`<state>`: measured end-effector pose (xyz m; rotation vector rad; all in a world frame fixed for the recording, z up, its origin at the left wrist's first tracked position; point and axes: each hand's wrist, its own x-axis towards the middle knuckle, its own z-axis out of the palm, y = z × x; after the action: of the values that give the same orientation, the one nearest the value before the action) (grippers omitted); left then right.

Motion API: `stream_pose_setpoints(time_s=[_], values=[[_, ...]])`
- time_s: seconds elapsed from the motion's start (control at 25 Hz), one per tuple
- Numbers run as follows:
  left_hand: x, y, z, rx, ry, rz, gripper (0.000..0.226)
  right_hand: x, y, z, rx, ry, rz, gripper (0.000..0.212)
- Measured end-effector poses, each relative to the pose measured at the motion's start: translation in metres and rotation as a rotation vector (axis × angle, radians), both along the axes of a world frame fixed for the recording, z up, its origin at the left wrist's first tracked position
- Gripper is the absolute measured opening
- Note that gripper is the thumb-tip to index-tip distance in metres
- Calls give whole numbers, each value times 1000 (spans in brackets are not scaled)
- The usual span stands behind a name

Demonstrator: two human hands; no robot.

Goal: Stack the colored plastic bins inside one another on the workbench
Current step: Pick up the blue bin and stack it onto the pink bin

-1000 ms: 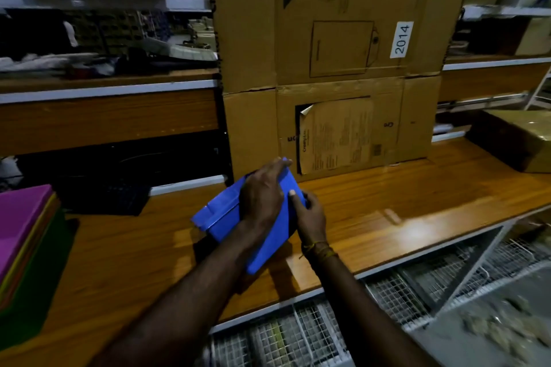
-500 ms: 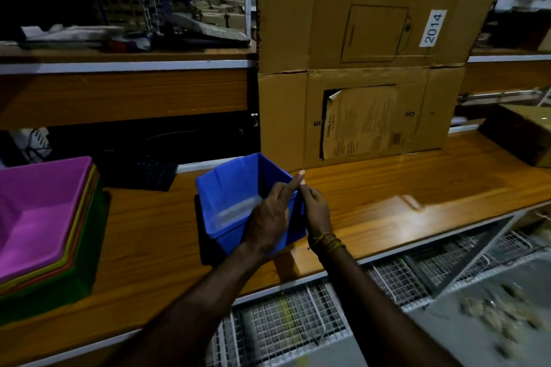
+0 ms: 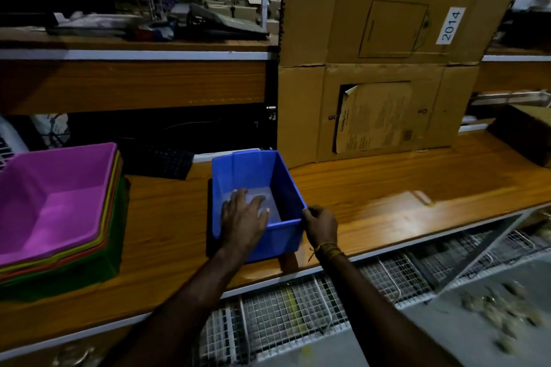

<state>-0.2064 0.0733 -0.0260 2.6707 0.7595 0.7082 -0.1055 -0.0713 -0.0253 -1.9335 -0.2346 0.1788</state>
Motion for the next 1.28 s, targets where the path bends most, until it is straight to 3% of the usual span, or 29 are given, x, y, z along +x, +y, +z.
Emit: stream_pose_setpoints(time_s=[0.08, 0.16, 0.32, 0.44, 0.64, 0.76, 0.88, 1.04, 1.16, 1.28], values=[[-8, 12, -7, -21, 131, 104, 48, -1, 0, -2, -38, -39, 31, 22], [-13, 20, -9, -206, 197, 125, 55, 5, -1, -5, -62, -78, 67, 23], [-13, 20, -6, -366, 61, 126, 43, 14, 5, -9, -164, -171, 166, 34], [-11, 17, -6, -391, -62, 207, 41, 5, 22, -16, -488, -291, 313, 64], [-20, 25, -6, -326, -96, 200, 42, -22, 26, -20, -663, -511, 462, 65], [-26, 24, -7, -348, -151, 151, 36, -38, 35, -21, -618, -681, 546, 65], [-29, 17, -10, -316, -146, 87, 35, -55, 47, -12, -591, -562, 710, 58], [-33, 15, -7, -318, -124, 76, 35, -57, 43, -7, -578, -582, 680, 42], [-34, 25, -7, -220, -60, 9, 35, -47, 31, -11, -561, -595, 696, 58], [-31, 36, -10, -203, -51, -41, 28, -30, 13, -19, -580, -669, 681, 51]])
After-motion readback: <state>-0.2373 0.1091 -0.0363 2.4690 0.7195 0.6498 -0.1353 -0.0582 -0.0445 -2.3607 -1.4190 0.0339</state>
